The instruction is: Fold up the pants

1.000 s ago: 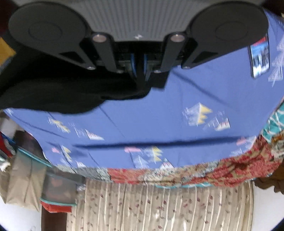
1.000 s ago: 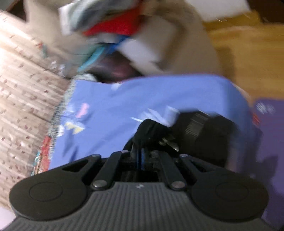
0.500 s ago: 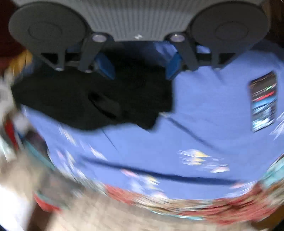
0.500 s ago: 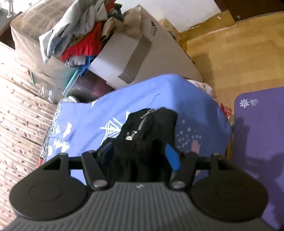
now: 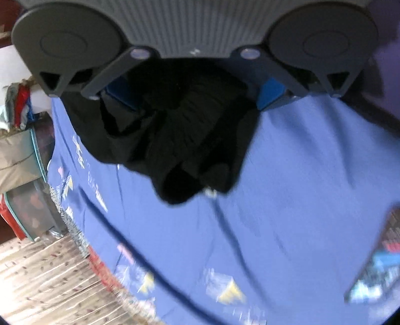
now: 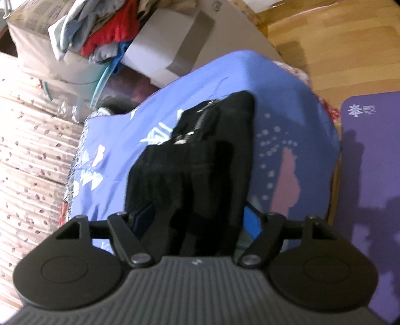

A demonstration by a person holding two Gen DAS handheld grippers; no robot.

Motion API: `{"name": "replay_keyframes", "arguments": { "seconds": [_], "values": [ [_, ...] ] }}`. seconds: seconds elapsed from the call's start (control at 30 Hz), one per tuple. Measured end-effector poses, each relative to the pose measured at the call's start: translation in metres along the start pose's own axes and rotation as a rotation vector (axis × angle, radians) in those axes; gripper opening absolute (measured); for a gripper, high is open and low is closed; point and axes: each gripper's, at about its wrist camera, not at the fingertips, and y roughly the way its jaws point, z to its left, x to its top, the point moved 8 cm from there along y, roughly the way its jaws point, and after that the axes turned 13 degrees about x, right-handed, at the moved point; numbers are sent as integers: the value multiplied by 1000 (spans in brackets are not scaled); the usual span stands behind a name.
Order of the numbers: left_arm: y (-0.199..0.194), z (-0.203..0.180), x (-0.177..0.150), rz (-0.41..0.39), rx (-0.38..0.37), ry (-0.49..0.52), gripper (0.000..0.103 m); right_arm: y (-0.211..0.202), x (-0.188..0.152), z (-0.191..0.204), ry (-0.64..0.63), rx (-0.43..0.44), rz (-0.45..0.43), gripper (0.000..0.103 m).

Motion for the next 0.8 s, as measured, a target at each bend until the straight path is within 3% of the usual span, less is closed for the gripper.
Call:
{"name": "replay_keyframes", "arguments": {
  "seconds": [0.07, 0.1, 0.13, 0.2, 0.27, 0.33, 0.4, 0.57, 0.6, 0.63, 0.73, 0.8],
  "values": [
    [6, -9, -2, -10, -6, 21, 83, 3, 0, 9, -39, -1, -1, 75],
    [5, -15, -1, -25, -3, 53, 66, 3, 0, 14, -59, 8, -5, 74],
    [3, -20, 0, -32, -25, 70, 56, 3, 1, 20, -74, 20, -10, 74],
    [-2, -25, 5, -38, -76, 50, 55, 4, 2, 22, -75, 30, -18, 75],
    [-3, -27, 8, -44, -67, 57, 58, 7, 4, 17, -58, 17, -22, 75],
    [2, -25, 9, -31, -40, 45, 75, 7, 6, 10, -45, -2, -30, 75],
    [7, -22, 7, -13, -30, 20, 83, 5, 7, 5, -34, -16, -44, 75],
    [11, -18, 5, -16, -25, -11, 78, 1, 10, -5, -27, -34, -49, 75],
    [11, -19, 5, -17, -24, -11, 66, 2, 10, -5, -26, -35, -41, 73],
    [8, -18, 4, -17, -27, -8, 54, 4, 9, -2, -28, -29, -33, 69],
    [-1, -28, 14, -44, -42, 3, 44, 8, 4, 20, -132, -47, 1, 10],
    [-14, -36, 29, -79, -70, -3, 40, 12, 5, 36, -145, -47, 17, 11]
  ]
}}
